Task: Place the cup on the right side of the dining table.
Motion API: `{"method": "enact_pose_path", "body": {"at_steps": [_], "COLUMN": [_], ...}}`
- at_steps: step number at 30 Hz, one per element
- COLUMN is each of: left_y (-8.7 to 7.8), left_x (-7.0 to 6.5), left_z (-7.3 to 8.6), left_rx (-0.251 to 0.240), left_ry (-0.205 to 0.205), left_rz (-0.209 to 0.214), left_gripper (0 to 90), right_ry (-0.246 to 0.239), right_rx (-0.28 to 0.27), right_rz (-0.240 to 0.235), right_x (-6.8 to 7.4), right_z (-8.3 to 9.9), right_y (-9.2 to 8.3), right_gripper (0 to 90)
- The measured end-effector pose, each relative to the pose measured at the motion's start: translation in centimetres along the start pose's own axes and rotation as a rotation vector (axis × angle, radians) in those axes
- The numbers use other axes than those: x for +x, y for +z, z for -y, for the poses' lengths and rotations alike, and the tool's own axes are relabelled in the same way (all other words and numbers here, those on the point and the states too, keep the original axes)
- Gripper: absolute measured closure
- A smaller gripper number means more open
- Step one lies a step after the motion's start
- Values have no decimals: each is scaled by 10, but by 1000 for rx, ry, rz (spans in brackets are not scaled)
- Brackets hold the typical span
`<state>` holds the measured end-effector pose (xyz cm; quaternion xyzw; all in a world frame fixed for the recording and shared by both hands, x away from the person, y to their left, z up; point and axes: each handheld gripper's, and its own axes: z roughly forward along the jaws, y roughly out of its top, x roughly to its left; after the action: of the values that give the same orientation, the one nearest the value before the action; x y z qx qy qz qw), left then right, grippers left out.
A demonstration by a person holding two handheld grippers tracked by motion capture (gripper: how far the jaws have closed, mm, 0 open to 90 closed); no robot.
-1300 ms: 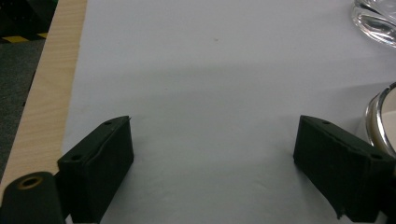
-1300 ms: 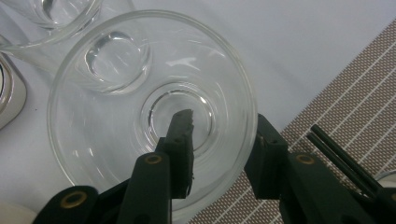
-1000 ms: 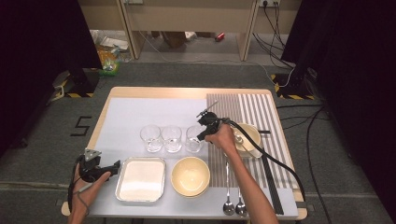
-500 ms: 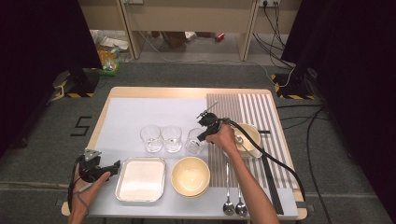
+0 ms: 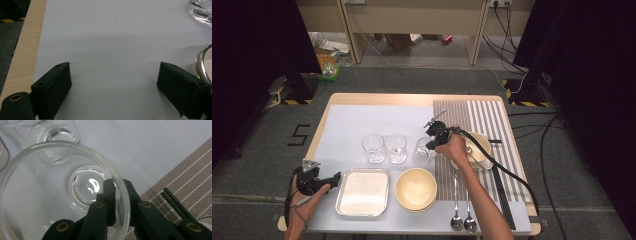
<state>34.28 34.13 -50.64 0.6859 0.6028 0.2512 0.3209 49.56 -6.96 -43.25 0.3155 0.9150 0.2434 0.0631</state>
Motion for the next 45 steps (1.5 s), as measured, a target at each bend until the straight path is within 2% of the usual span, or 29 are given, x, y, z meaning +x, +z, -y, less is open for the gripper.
{"method": "enact_pose_path", "body": {"at_steps": [11,12,16,19,20,24,28,32,33,34,35,37,40,44,45], "left_y": [0,0,0,0,0,0,0,0,0,0,0,0,0,0,0], "left_x": [0,0,0,0,0,0,0,0,0,0,0,0,0,0,0], "left_z": [0,0,0,0,0,0,0,0,0,0,0,0,0,0,0], "left_rx": [1,1,1,1,1,0,1,1,2,0,0,2,0,0,0], "left_ry": [-1,-1,-1,-1,-1,-1,-1,-1,-1,0,-1,-1,0,-1,0], "left_rz": [2,2,3,2,2,1,2,2,2,1,1,2,1,1,0], "left_gripper": [114,114,114,114,114,114,114,114,113,114,113,113,113,113,113], "right_ry": [12,25,18,33,22,45,36,23,41,25,41,40,38,31,17], "right_rx": [-33,-35,-37,-48,-53,-52,-61,-53,-51,-55,-51,-53,-49,-19,-18], "right_rz": [9,3,13,12,12,15,19,47,44,38,43,42,41,59,63], "right_x": [-5,-5,-7,-8,-10,-10,-12,-13,-13,-15,-14,-15,-15,-10,-10], "right_z": [-2,-2,-2,-4,-4,-4,-5,-6,-5,-6,-6,-7,-8,-13,-14], "right_y": [-11,-11,-12,-13,-13,-15,-17,-15,-16,-16,-16,-16,-15,-15,-15], "right_gripper": [850,850,849,850,851,850,854,853,853,854,854,854,854,854,854]}}
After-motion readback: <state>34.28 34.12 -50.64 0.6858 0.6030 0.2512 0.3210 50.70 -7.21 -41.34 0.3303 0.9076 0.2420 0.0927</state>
